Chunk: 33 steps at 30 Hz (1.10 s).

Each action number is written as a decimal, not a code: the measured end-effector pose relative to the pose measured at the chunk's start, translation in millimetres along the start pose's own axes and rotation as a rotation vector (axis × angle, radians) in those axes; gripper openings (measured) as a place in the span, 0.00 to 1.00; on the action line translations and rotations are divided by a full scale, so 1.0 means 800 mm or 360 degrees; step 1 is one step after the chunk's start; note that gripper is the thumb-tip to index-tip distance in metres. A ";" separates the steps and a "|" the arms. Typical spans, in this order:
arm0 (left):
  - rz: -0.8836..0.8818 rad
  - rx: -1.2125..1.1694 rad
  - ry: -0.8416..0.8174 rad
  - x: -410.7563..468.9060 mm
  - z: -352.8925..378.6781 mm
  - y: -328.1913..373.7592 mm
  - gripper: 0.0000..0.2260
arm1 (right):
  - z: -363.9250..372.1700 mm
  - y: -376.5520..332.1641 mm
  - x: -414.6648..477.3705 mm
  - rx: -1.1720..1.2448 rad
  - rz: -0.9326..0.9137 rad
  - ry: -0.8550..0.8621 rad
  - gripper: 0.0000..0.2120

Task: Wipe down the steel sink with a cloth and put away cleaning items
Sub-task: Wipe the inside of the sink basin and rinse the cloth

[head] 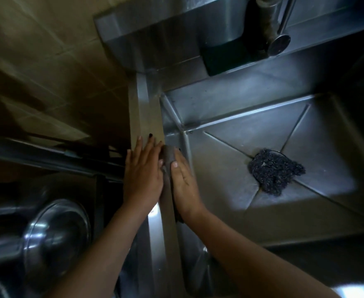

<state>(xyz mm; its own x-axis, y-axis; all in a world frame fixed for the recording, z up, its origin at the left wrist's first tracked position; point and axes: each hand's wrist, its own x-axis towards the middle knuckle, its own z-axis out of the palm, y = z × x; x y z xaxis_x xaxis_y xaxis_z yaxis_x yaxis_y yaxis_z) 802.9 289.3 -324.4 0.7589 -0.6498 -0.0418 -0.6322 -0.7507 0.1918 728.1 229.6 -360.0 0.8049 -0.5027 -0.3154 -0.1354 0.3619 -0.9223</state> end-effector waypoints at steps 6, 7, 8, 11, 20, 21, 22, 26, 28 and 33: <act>-0.0017 -0.0032 0.0031 0.000 0.000 0.003 0.20 | 0.007 0.008 0.043 0.0041 -0.0020 0.0002 0.20; -0.0017 -0.0018 0.0030 0.000 0.001 0.003 0.20 | 0.008 0.013 0.052 0.0060 0.0009 0.0014 0.20; -0.0021 -0.0005 0.0030 0.000 0.001 0.002 0.20 | 0.009 0.018 0.061 0.0076 0.0041 0.0020 0.20; -0.0037 -0.0009 0.0030 0.000 0.000 0.003 0.20 | 0.007 0.038 0.082 0.0060 0.0102 0.0039 0.21; -0.0052 -0.0020 0.0009 -0.001 -0.003 0.005 0.19 | -0.008 0.080 0.055 -0.0005 0.0483 0.0153 0.21; -0.0051 -0.0020 0.0010 -0.001 -0.003 0.005 0.19 | -0.009 0.079 0.046 0.0010 0.0492 0.0148 0.21; -0.0048 -0.0023 0.0010 -0.001 -0.003 0.005 0.19 | -0.009 0.077 0.036 0.0024 0.0493 0.0138 0.21; -0.0043 -0.0016 0.0011 -0.001 -0.004 0.006 0.19 | -0.006 0.059 0.008 0.0056 0.0360 0.0014 0.22; -0.0046 -0.0009 0.0010 -0.001 -0.004 0.007 0.19 | -0.002 0.044 0.008 0.0137 0.0269 -0.0046 0.23; -0.0051 -0.0005 0.0007 -0.001 -0.004 0.007 0.19 | 0.002 0.030 0.029 0.0140 0.0109 -0.0074 0.27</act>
<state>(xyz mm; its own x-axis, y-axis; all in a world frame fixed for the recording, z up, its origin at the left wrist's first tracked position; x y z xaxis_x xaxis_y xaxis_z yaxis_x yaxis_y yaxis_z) 799.1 286.3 -320.4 0.7794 -0.6251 -0.0434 -0.6073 -0.7706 0.1934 744.1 227.9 -388.9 0.8216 -0.4382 -0.3647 -0.1415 0.4629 -0.8750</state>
